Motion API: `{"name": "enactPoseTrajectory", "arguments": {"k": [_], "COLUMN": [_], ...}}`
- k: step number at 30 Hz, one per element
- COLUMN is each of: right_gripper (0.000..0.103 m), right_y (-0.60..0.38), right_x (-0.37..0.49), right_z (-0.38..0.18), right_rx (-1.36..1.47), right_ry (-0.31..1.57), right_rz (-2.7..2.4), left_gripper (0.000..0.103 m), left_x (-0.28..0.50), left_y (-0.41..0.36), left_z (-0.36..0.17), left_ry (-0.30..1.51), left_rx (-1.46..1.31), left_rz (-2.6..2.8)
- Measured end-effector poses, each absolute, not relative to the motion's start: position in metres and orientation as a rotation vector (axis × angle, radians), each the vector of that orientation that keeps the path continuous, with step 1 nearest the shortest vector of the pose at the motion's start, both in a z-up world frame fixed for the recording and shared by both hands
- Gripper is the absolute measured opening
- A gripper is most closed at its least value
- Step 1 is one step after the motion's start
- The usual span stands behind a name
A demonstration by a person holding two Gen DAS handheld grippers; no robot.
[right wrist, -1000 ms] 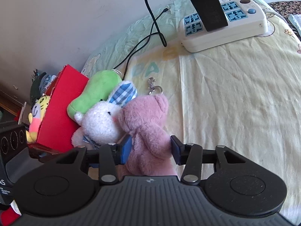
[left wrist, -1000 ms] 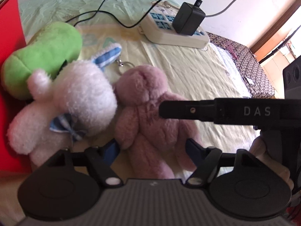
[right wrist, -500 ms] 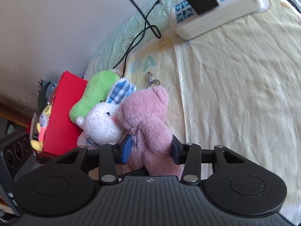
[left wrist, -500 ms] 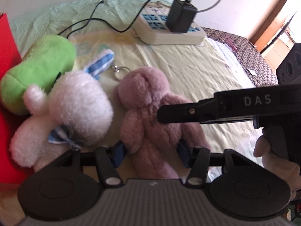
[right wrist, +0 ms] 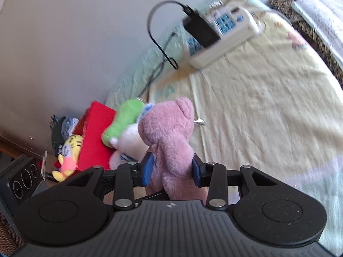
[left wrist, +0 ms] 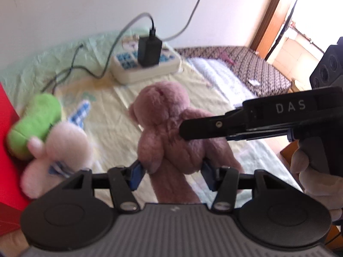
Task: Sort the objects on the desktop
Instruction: 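Lift and carry the pink teddy bear in the right gripper over the red box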
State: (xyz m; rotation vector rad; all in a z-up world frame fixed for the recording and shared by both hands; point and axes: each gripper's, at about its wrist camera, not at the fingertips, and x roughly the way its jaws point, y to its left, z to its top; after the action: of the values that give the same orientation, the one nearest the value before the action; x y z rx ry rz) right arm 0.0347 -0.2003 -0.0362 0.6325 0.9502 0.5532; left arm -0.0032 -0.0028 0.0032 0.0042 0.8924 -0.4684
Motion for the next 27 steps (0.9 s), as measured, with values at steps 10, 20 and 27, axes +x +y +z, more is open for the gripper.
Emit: {"name": "enactPoseTrajectory", "arguments": {"k": [10,20,27], "right_gripper": [0.039,0.038,0.031], "right_y": [-0.135,0.005,0.089], "right_x": [0.036,0.046,0.052], "right_z": [0.040,0.080,0.062], "right_rx": [0.571,0.389,0.217], "right_ry": [0.708,0.644,0.690], "right_rz": [0.702,0.766,0.701], "left_gripper": [0.055,0.055,0.055], "left_x": [-0.021,-0.010,0.022], "left_y": [0.071,0.206,0.274], "left_z": [0.079,0.095,0.046], "left_ry": [0.645,0.605,0.743], "left_rx": [0.041,-0.053,-0.181], "left_rz": [-0.357,-0.304,-0.336]}}
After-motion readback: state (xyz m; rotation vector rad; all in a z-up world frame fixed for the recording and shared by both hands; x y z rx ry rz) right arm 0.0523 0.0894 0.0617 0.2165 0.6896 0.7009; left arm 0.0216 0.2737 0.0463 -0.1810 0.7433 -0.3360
